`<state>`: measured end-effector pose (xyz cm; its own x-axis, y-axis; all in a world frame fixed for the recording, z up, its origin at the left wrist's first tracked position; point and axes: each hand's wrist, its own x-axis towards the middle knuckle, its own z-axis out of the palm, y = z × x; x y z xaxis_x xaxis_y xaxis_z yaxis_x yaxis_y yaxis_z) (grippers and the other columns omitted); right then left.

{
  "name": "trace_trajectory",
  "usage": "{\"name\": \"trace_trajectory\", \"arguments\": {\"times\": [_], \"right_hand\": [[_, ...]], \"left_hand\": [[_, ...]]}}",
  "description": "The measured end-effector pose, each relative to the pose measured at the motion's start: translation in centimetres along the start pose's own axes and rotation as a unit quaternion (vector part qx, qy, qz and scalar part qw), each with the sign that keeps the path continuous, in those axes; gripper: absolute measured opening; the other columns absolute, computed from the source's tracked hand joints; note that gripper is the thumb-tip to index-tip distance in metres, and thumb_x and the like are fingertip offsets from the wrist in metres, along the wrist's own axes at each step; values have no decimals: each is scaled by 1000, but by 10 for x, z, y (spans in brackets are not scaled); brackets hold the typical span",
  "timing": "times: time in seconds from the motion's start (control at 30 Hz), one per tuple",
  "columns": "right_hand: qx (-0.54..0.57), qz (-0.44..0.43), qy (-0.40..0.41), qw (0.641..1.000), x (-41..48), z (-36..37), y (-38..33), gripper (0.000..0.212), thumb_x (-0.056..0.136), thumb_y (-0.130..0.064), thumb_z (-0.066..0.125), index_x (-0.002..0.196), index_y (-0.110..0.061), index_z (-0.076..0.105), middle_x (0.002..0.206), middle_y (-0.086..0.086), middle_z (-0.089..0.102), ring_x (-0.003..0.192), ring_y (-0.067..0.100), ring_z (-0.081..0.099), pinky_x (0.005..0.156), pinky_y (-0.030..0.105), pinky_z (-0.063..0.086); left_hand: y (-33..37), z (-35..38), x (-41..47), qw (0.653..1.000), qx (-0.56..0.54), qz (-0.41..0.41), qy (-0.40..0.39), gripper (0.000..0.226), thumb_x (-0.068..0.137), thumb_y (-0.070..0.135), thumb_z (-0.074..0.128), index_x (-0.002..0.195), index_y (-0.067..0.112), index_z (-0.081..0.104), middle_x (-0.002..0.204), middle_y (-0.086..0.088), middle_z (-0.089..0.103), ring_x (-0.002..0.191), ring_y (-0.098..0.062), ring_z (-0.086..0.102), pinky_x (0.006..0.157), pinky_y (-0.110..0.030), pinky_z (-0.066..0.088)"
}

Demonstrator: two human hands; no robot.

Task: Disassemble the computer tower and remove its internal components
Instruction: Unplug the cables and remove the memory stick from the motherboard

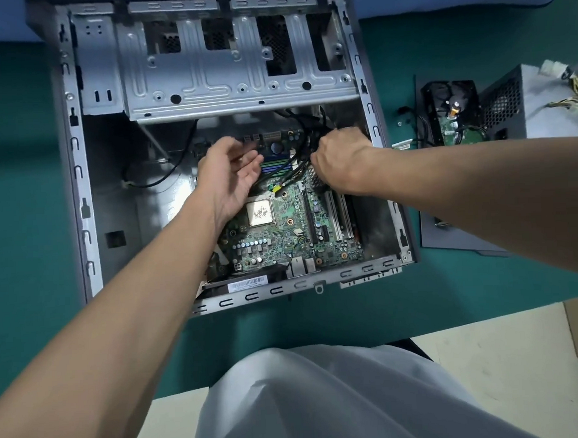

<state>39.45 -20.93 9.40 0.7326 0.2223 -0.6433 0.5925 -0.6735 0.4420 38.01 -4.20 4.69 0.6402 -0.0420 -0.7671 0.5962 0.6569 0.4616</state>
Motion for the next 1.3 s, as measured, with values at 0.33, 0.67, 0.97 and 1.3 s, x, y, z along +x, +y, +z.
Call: {"name": "trace_trajectory", "arguments": {"times": [0.33,0.67,0.97,1.3], "right_hand": [[33,0,-40,999,1,0,2,31,100,-10,28,110,1,55,89,15,48,76,25,49,63,35,43],[26,-32,5,999,4,5,8,32,102,-13,28,106,-5,58,101,13,59,83,26,58,68,35,49],[-16,-52,-26,998,7,2,9,27,102,-8,30,101,3,55,87,12,59,61,20,54,51,31,46],[-71,-93,-64,991,6,-11,12,24,99,-3,34,118,5,48,112,18,57,59,16,38,63,28,39]], "left_hand": [[-3,-21,10,704,661,230,122,19,85,40,70,91,22,67,97,-10,69,97,-33,61,80,-37,47],[-6,-22,11,558,776,285,70,32,90,26,65,123,27,65,108,-18,69,103,-39,61,79,-37,46],[-8,-25,20,587,753,286,85,30,85,34,71,115,30,69,110,-14,68,102,-37,61,81,-37,45],[-5,-24,21,592,752,278,88,30,84,33,73,113,29,69,112,-14,67,106,-37,60,82,-36,44]]}}
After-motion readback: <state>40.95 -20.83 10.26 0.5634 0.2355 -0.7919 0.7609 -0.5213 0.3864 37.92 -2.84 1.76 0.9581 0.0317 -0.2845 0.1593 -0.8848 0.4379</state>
